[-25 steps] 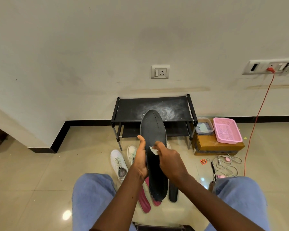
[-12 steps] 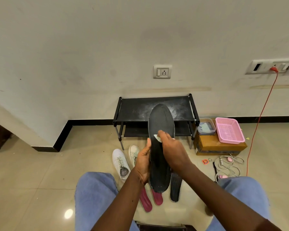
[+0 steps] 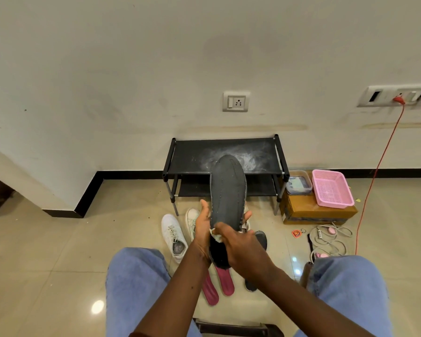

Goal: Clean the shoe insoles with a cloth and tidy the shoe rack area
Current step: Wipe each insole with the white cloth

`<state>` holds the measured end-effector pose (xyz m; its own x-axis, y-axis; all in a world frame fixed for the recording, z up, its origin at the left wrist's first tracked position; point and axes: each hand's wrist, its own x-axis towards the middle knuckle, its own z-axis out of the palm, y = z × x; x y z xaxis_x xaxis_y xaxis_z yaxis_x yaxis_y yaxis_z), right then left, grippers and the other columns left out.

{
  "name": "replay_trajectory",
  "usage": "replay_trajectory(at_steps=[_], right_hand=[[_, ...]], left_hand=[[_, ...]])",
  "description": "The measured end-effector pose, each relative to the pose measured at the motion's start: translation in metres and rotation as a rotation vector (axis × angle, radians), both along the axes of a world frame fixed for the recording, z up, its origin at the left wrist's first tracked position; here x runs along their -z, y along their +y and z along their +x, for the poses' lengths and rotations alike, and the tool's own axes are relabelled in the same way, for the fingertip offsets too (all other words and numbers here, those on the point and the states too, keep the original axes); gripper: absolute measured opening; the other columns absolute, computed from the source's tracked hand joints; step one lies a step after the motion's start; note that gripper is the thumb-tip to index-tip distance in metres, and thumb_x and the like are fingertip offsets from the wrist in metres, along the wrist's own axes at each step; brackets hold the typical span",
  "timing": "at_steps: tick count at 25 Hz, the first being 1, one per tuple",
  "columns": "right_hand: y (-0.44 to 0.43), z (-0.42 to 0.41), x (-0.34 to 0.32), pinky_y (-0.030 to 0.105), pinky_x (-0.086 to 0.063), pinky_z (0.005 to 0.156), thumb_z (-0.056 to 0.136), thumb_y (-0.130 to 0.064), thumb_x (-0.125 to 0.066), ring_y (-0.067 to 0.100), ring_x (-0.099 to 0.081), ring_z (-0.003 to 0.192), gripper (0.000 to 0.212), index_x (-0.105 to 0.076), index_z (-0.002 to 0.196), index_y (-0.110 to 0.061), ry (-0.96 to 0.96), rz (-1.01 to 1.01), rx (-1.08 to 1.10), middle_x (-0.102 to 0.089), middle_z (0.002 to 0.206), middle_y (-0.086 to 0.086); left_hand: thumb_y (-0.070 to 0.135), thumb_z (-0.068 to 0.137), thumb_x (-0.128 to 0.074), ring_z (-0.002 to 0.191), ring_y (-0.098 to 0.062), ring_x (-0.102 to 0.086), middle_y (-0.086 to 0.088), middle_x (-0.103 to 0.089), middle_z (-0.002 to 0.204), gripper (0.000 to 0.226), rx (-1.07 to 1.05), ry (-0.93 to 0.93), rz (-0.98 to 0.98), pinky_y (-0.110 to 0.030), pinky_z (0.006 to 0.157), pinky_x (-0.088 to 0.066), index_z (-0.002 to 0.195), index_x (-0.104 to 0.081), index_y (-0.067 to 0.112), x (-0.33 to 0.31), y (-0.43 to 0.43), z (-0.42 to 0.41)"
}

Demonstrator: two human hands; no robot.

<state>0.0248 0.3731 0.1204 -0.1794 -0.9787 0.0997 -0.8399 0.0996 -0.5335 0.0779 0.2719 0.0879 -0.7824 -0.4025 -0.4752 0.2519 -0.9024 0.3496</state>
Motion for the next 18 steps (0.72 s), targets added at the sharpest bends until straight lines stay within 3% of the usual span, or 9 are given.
replay_trajectory(at_steps=[3,5,7,10,14,15,18], right_hand=[[0.012,0.005,0.014,0.011,-0.049,0.054,0.078,-0.021,-0.060,0.013,-0.069,0.064,0.041,-0.052,0.117,-0.014,0.029,-0.087,-0.053,-0.072,0.085,0.003],[0.007,0.002,0.008,0.018,-0.053,0.060,0.083,-0.019,-0.061,0.019,-0.070,0.073,0.041,-0.052,0.122,-0.010,0.037,-0.028,-0.046,-0.071,0.094,0.008],[-0.003,-0.003,0.003,0.026,-0.055,0.067,0.086,-0.017,-0.062,0.024,-0.070,0.083,0.044,-0.048,0.126,-0.008,0.083,-0.026,-0.008,-0.068,0.104,0.011],[-0.026,-0.022,-0.003,0.032,-0.052,0.079,0.094,-0.022,-0.050,0.027,-0.064,0.099,0.042,-0.039,0.133,-0.010,0.099,-0.008,0.124,-0.060,0.118,0.012],[-0.042,-0.042,-0.004,0.030,-0.051,0.077,0.096,-0.022,-0.046,0.025,-0.062,0.099,0.038,-0.038,0.131,-0.011,0.066,0.047,0.229,-0.061,0.116,0.012],[-0.040,-0.041,-0.002,0.030,-0.051,0.078,0.096,-0.021,-0.044,0.025,-0.062,0.099,0.037,-0.038,0.132,-0.011,0.045,0.047,0.223,-0.061,0.116,0.012],[-0.026,-0.027,0.003,0.030,-0.053,0.081,0.098,-0.018,-0.041,0.024,-0.062,0.100,0.035,-0.040,0.132,-0.014,-0.009,0.022,0.199,-0.060,0.118,0.011]], left_hand=[[0.068,0.087,-0.032,0.097,-0.030,-0.066,-0.018,-0.064,0.116,0.079,-0.020,-0.031,0.028,-0.047,0.086,-0.052,0.112,-0.069,0.003,0.005,0.001,-0.002],[0.067,0.088,-0.033,0.095,-0.030,-0.065,-0.019,-0.063,0.114,0.077,-0.041,-0.041,0.025,-0.043,0.079,-0.055,0.118,-0.063,0.003,0.002,0.004,-0.001],[0.066,0.088,-0.037,0.096,-0.029,-0.062,-0.018,-0.062,0.111,0.075,-0.055,-0.052,-0.024,-0.040,0.084,-0.053,0.120,-0.062,0.003,-0.001,0.005,0.000],[0.055,0.088,-0.045,0.096,-0.029,-0.065,-0.016,-0.067,0.106,0.057,-0.036,-0.127,-0.156,-0.041,0.092,-0.049,0.103,-0.074,0.007,-0.003,0.008,0.004],[0.047,0.095,-0.032,0.072,-0.025,-0.072,-0.012,-0.074,0.085,0.061,-0.045,-0.159,-0.194,-0.032,0.065,-0.059,0.074,-0.079,0.014,0.000,0.006,0.007],[0.049,0.095,-0.031,0.072,-0.025,-0.072,-0.012,-0.074,0.085,0.064,-0.055,-0.148,-0.167,-0.033,0.066,-0.059,0.074,-0.079,0.013,0.000,0.006,0.007],[0.054,0.091,-0.037,0.086,-0.030,-0.068,-0.015,-0.070,0.097,0.061,-0.116,-0.143,-0.105,-0.040,0.087,-0.051,0.094,-0.076,0.008,0.000,0.004,0.005]])
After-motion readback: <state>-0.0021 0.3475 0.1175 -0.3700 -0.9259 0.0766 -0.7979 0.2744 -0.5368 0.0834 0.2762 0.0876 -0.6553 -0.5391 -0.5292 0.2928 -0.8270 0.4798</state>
